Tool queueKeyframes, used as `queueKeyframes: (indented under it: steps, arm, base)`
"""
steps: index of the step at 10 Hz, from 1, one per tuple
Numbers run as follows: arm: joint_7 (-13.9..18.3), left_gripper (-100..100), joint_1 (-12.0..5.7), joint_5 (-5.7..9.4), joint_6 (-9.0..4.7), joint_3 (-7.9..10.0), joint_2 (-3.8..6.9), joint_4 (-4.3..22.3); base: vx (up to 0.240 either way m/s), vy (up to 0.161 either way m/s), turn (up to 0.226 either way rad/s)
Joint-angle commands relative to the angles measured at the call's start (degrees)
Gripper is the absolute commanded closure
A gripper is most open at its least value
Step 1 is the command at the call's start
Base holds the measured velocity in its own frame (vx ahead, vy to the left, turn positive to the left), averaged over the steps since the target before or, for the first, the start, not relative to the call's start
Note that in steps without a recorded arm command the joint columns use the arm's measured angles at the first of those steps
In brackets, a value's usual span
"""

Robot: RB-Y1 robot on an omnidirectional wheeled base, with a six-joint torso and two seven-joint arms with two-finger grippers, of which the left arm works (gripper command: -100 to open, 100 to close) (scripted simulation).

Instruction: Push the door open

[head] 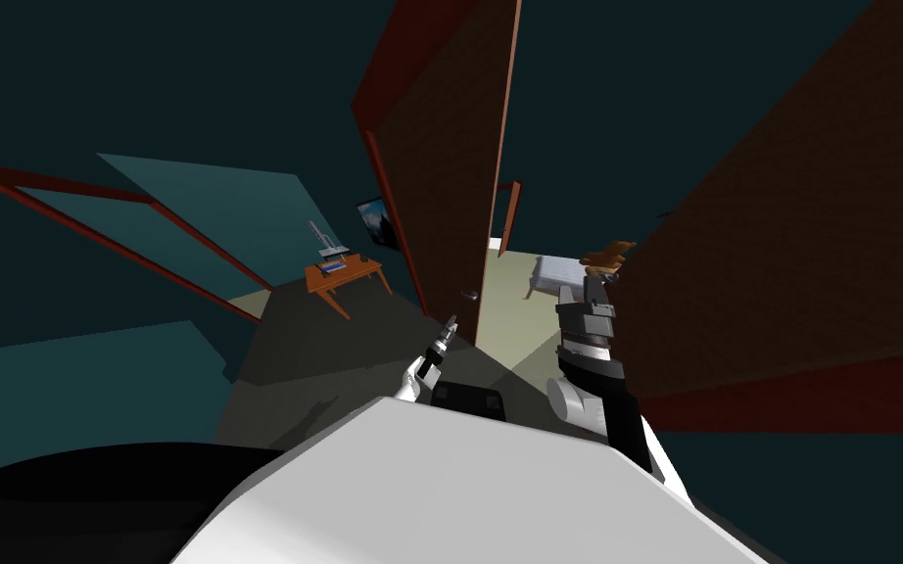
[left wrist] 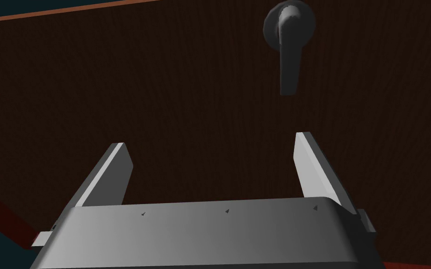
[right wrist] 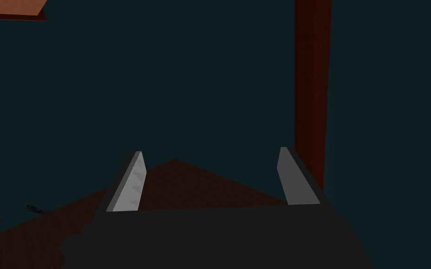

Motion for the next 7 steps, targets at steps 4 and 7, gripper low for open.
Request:
queueKeyframes:
  steps: [4, 7]
  arm:
    - [0.8, -100, -1.86, -0.13, -0.62, -1.06, -0.42, 5.3]
    - [1.3, -100, -3.07, -0.18, -1.01, -1.64, -0.79, 8.6]
  base:
    - [0.123, 0.035, -0.012]
    - [0.123, 0.028, -0.012]
